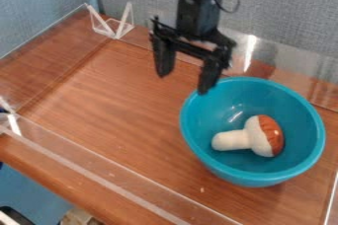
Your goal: Remove the mushroom from inside the blue bowl and put it on the table
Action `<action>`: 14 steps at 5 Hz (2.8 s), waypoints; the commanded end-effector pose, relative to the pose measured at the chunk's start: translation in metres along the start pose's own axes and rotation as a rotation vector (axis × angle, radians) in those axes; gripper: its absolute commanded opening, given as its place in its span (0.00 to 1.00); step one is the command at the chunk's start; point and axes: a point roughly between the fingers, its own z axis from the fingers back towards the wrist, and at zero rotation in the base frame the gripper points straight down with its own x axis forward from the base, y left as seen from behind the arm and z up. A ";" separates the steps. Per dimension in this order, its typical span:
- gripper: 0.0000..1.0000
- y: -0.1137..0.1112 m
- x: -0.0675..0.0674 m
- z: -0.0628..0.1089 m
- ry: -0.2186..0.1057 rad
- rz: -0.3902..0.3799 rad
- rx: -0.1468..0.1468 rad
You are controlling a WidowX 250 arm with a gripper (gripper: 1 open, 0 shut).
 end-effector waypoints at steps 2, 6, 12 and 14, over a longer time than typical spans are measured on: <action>1.00 -0.056 0.002 -0.020 -0.078 -0.234 0.015; 0.00 -0.067 0.000 -0.048 -0.107 -0.271 0.018; 0.00 -0.067 -0.007 -0.030 -0.166 -0.282 0.027; 0.00 -0.068 -0.010 -0.025 -0.190 -0.286 0.030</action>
